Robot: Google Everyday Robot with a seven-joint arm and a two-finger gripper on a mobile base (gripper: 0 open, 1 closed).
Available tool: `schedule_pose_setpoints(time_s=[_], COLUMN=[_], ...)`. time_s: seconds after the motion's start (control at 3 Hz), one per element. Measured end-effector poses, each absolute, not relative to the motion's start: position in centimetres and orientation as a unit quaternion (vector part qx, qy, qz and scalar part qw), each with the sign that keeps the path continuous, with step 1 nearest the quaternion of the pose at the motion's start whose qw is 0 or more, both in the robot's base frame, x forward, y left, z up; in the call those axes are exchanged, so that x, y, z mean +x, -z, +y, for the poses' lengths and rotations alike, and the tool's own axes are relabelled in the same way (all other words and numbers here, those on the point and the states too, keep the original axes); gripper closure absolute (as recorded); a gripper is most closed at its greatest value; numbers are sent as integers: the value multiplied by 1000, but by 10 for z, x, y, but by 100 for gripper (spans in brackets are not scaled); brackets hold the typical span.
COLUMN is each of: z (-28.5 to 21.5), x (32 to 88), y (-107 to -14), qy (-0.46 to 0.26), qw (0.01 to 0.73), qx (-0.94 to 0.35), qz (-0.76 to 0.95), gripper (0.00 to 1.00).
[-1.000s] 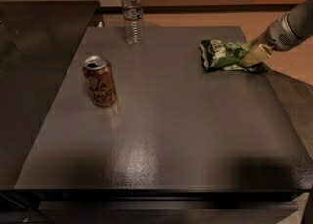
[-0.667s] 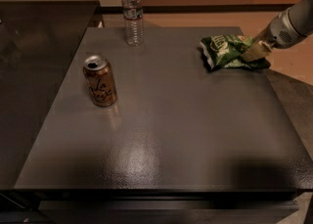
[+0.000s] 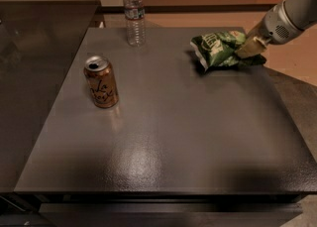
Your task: Move green jalapeno chip bag near orange can
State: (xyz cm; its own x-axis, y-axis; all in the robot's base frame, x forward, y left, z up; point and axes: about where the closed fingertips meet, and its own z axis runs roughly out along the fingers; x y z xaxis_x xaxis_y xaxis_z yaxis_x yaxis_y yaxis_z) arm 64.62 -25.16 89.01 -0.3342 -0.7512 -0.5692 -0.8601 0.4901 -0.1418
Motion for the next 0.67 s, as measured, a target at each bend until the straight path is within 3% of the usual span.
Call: schedule_pose_setpoints(time_s=[0.67], z=[-166], x=[600], y=[-898], qy=[-140], qw=[276], qx=[-584], qz=[750], gripper=[100])
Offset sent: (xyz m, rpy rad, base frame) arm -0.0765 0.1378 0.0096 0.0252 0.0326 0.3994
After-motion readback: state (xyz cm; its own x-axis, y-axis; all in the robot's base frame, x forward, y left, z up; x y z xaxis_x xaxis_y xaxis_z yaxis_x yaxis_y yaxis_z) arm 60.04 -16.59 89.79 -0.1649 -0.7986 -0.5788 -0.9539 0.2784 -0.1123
